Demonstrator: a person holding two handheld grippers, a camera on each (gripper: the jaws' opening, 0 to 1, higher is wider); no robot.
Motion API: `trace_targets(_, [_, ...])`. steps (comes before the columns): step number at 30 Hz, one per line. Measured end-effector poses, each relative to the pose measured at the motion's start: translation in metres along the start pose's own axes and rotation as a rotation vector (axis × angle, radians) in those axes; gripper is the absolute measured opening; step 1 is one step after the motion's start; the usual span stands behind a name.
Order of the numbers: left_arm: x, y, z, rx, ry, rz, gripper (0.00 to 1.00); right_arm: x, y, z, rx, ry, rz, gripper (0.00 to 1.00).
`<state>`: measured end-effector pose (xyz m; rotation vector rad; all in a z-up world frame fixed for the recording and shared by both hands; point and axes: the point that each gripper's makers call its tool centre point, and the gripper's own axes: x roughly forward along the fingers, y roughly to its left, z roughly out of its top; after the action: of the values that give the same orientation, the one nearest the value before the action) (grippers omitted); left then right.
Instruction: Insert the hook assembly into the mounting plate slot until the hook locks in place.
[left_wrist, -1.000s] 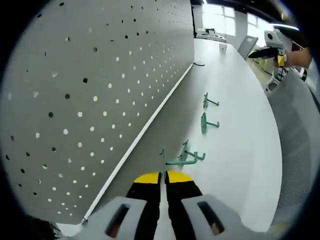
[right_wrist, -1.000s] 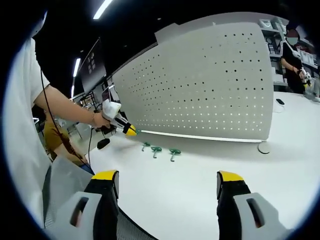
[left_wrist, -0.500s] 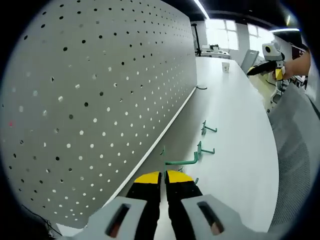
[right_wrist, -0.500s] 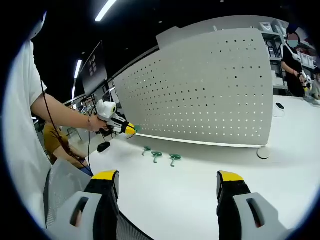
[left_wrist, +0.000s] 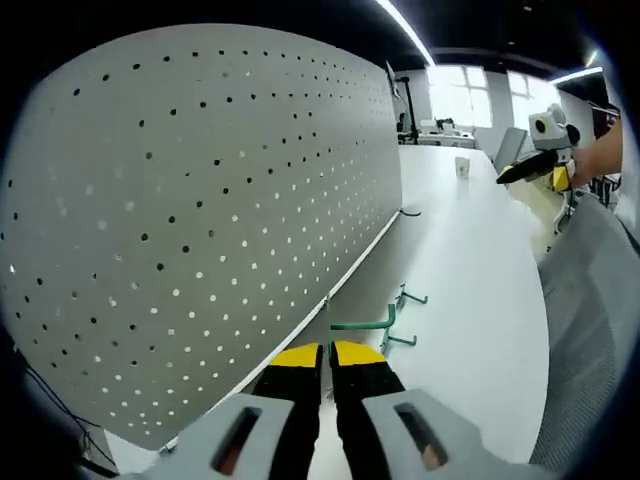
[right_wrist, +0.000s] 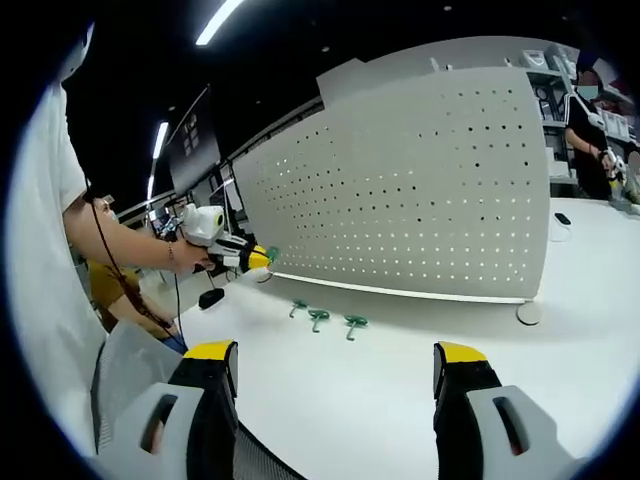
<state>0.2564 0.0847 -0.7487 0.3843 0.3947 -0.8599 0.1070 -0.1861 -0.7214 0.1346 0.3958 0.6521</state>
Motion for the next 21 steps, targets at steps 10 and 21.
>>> trace_targets(10, [-0.009, -0.015, 0.036, -0.031, -0.117, 0.039, 0.03, -0.003, 0.005, 0.008, -0.005, -0.018, 0.012, 0.77])
trace_targets(21, [-0.025, -0.040, 0.064, -0.068, -0.221, 0.073, 0.03, -0.002, 0.009, 0.014, -0.021, -0.030, 0.019, 0.77])
